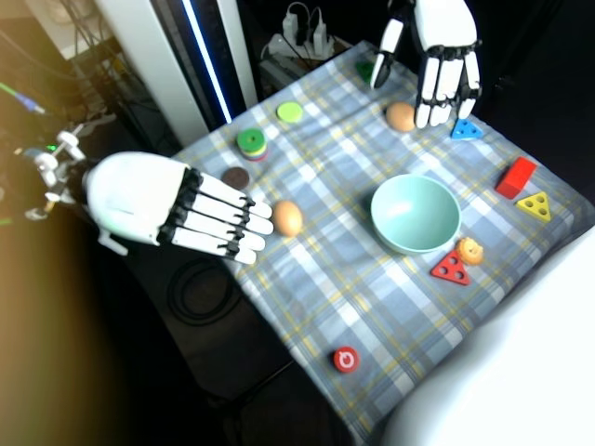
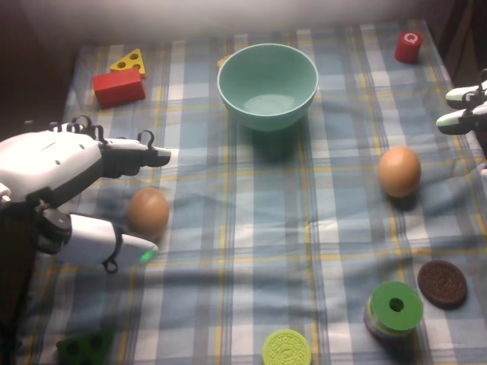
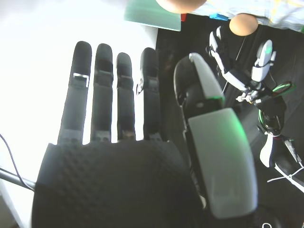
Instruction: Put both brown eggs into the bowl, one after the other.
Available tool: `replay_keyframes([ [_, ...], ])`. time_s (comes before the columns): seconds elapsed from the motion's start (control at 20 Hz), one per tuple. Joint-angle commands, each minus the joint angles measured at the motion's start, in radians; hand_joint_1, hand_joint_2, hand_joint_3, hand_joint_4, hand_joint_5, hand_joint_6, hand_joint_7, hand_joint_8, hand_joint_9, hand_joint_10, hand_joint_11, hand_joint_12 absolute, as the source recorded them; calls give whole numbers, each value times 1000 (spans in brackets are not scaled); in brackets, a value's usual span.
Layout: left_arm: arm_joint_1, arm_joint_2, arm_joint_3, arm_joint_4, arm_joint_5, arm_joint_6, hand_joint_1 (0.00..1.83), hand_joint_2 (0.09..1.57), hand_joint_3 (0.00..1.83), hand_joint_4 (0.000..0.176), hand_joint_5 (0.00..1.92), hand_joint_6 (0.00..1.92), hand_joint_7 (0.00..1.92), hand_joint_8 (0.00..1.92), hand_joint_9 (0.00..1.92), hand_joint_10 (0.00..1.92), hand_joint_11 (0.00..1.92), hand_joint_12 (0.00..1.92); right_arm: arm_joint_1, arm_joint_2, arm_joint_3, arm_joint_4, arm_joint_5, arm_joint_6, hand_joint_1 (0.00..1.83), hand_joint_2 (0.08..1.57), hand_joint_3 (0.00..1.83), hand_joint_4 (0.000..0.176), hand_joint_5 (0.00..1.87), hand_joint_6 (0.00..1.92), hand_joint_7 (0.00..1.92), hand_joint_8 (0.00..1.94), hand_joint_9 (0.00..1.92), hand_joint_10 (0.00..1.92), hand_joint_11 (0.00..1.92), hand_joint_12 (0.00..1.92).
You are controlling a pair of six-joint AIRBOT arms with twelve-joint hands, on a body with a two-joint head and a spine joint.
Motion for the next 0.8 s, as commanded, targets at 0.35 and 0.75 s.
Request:
replay_keyframes([
  [0.35, -37, -42, 37, -5, -26, 50, 710, 993, 4, 152, 592, 11, 706, 7, 680, 3, 0, 708, 5, 9, 5, 22, 119, 2, 827, 1313, 0, 0, 676, 3, 499, 4, 590, 15, 405, 628],
  [0.75, -46, -60, 60, -29, 1, 65, 1010, 1007, 4, 98, 755, 6, 886, 34, 795, 31, 0, 767, 3, 9, 5, 22, 119, 4, 807, 1317, 2, 0, 712, 3, 544, 5, 647, 4, 487, 592],
])
